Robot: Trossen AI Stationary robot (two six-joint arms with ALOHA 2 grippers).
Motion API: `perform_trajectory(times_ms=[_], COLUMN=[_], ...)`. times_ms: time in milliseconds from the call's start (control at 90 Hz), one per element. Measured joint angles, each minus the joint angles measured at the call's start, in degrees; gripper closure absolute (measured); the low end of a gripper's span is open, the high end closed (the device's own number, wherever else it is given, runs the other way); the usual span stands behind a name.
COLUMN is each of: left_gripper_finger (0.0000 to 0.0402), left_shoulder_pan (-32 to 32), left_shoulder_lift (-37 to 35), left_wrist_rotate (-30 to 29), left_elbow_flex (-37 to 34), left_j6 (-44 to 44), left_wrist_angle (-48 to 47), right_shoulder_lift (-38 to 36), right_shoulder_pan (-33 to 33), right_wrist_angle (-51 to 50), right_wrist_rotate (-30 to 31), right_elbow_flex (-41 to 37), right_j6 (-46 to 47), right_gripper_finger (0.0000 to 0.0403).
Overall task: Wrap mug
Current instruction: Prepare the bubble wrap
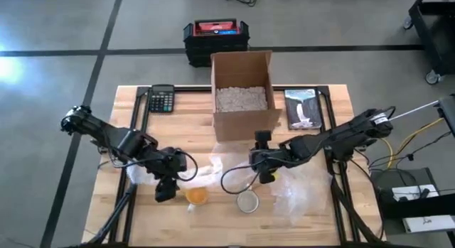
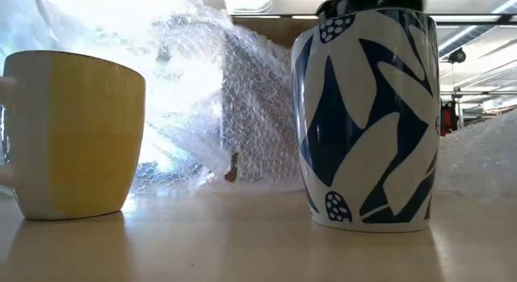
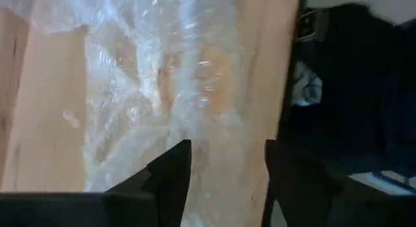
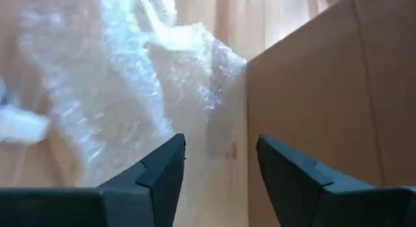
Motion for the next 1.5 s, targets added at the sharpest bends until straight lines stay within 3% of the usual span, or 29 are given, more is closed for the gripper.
perform_trajectory(times_ms=[144,311,478,722,878,989,1122,1267,1422,1500], left_gripper_finger=[0.0244,0.0264,0.0274,0.027,0.0275,0.0286,0.03,0.0322,0.0343,0.0351], left_shoulder_pan=[-3.0,-4.9,-5.0,-4.8,-4.8,-5.0,-6.0,-7.4,-10.9,-12.7], left_shoulder_lift=[0.0,-0.3,0.0,-0.7,-1.9,-2.5,-3.5,-4.9,-8.0,-9.7], left_wrist_rotate=[-8.0,-12.9,-12.9,-26.4,-27.7,-25.6,-17.5,-7.4,-1.7,0.2], left_elbow_flex=[2.2,0.9,-1.9,-7.1,-13.6,-19.3,-26.2,-28.7,-27.8,-27.6], left_j6=[1.2,0.5,1.0,1.6,1.3,-0.5,-2.7,-4.8,-6.0,-6.4], left_wrist_angle=[0.1,0.1,-2.3,-8.0,-6.6,-4.6,2.1,13.3,30.2,34.3], right_shoulder_lift=[4.6,12.1,17.4,20.4,20.1,19.2,19.0,18.6,17.3,16.6], right_shoulder_pan=[-4.5,-7.1,-7.5,-7.8,-7.9,-8.3,-8.5,-8.6,-8.6,-8.6], right_wrist_angle=[5.7,11.8,13.6,9.8,6.7,5.0,2.5,1.6,1.4,1.6], right_wrist_rotate=[-8.5,-17.0,-17.3,-22.6,-16.1,-8.2,-0.9,-0.5,-0.5,-0.6], right_elbow_flex=[-0.9,-1.2,0.3,0.3,0.3,0.2,0.2,0.2,0.2,0.2], right_j6=[-2.5,-5.5,-6.7,-1.6,4.1,7.5,11.0,12.0,12.2,12.0], right_gripper_finger=[0.0226,0.0244,0.026,0.0282,0.0297,0.0305,0.0309,0.0304,0.0289,0.0279])
